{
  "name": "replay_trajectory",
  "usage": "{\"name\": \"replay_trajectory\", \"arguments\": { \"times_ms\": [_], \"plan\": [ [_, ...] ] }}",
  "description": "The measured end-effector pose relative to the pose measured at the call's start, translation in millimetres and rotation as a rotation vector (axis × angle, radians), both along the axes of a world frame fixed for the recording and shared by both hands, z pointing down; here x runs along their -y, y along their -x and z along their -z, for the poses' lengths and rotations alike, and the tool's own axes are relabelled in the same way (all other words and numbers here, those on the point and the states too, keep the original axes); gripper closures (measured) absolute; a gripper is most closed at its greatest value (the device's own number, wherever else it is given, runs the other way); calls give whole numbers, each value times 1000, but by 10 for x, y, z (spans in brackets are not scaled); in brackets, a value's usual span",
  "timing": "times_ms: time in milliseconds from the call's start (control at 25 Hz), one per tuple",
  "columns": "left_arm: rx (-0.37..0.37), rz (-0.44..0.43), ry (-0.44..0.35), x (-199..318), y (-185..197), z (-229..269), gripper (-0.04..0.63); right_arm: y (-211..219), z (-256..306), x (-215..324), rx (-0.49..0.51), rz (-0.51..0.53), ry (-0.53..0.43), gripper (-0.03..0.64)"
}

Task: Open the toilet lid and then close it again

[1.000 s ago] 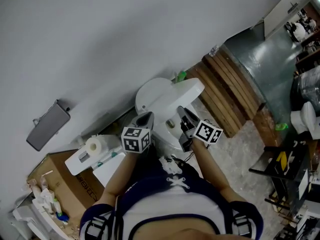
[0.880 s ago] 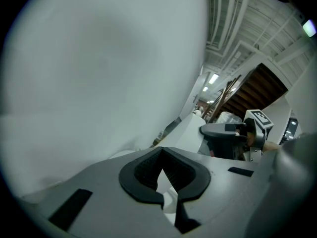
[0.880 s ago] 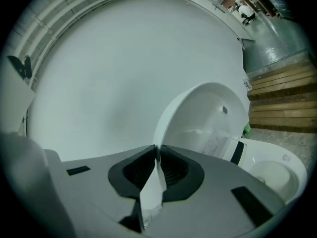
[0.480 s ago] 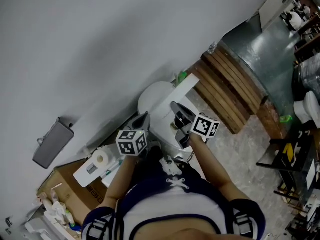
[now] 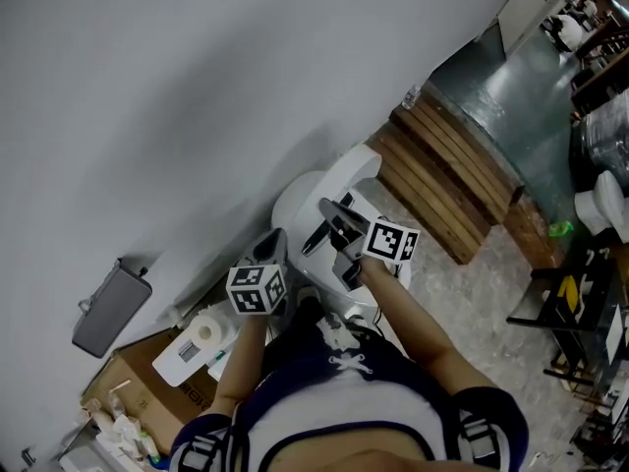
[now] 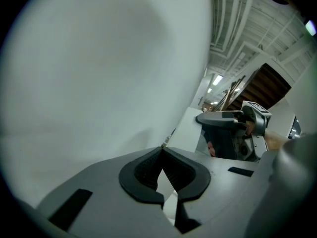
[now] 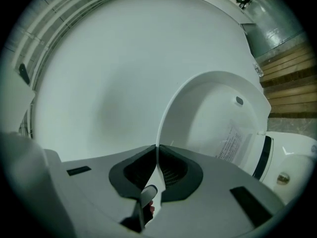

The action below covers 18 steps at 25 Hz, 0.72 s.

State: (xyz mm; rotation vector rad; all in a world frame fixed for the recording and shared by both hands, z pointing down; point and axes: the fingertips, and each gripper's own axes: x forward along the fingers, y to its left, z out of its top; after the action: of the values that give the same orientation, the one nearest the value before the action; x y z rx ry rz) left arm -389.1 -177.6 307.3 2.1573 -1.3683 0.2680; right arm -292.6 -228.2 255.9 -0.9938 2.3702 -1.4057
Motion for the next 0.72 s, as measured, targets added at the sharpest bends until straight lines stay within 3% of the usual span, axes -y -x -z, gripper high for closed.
{"name": "replay_trajectory", "arguments": {
  "times_ms": [720],
  "plan": [
    [21, 39, -4, 62, 64, 7, 588, 478, 31, 437, 25, 68, -1, 594]
  ]
}}
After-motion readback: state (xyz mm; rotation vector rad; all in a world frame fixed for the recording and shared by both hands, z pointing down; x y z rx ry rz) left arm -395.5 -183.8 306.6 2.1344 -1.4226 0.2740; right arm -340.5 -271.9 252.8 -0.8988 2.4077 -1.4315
